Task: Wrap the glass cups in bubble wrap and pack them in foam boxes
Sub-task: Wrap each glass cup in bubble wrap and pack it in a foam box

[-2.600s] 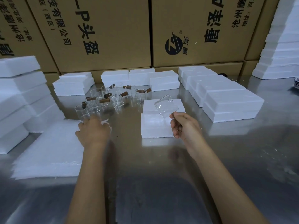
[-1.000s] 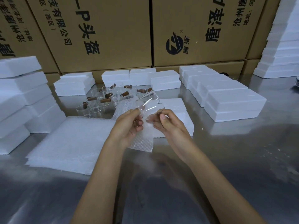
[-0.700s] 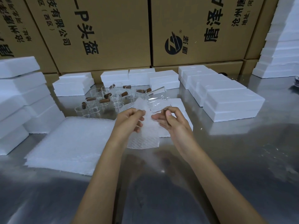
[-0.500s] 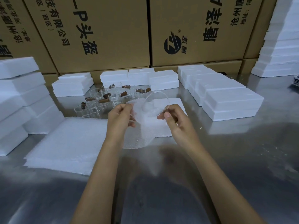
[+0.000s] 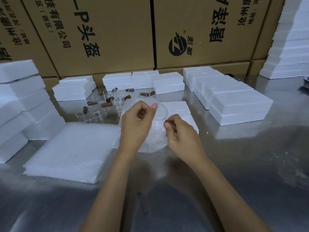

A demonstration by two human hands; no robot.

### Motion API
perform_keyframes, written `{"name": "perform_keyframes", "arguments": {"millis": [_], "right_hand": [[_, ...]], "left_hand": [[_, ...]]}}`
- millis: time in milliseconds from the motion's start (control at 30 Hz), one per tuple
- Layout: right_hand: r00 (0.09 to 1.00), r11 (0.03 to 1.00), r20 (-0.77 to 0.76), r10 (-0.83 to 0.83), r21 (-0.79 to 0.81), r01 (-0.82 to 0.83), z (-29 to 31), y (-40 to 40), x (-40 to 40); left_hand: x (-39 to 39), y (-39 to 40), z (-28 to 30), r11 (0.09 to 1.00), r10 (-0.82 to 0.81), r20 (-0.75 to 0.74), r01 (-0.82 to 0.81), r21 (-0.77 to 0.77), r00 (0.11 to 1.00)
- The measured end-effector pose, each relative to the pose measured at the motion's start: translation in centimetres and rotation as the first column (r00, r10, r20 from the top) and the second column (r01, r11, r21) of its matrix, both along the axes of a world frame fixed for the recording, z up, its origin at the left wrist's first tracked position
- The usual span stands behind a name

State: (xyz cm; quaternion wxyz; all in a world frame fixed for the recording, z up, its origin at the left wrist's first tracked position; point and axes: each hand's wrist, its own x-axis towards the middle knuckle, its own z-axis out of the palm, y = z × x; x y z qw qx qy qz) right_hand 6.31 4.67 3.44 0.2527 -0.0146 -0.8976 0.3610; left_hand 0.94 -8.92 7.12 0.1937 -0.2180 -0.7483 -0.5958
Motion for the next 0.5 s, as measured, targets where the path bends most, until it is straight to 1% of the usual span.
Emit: {"name": "perform_keyframes", "arguments": {"millis": [33,100,167,233,300,367,433,500], "right_hand": [[1.000,0.986,0.030,0.000,-0.168,0.005,0.1,0.0,-0.2],[0.997,0.897,0.072,0.035,-0.442,0.000,0.4,0.1,-0.4],[0.993,0.758,0.079,0.091,-0.652,-0.017,0.7,0.2,-0.6],[0.987,0.577,0.003,0.158,-0.811,-0.090,1.2,0.4,-0.5],[0.952,0.398,-0.112,0.284,-0.890,-0.223,1.7,0.5,0.0],[0.903,0.257,-0.163,0.398,-0.925,-0.280,2.0,0.7,0.3],[0.874,0.188,-0.153,0.461,-0.946,-0.265,2.3,0.7,0.4],[0.847,0.115,-0.149,0.511,-0.964,-0.239,2.2,0.7,0.3]], "left_hand": [[0.3,0.3,0.0,1.000,-0.023,0.000,0.023,-0.020,1.000],[0.8,1.0,0.2,0.996,-0.082,0.031,0.083,-0.042,0.996],[1.3,1.6,0.2,0.981,-0.187,0.105,0.191,-0.032,0.977],[1.8,2.2,0.0,0.946,-0.317,0.199,0.323,0.004,0.927],[2.3,2.6,-0.1,0.907,-0.409,0.291,0.419,0.030,0.865],[2.5,2.7,0.1,0.882,-0.458,0.350,0.468,0.062,0.817],[2.4,2.4,0.3,0.847,-0.519,0.404,0.517,0.122,0.754],[2.5,2.0,0.3,0.770,-0.613,0.462,0.615,0.167,0.641]]}}
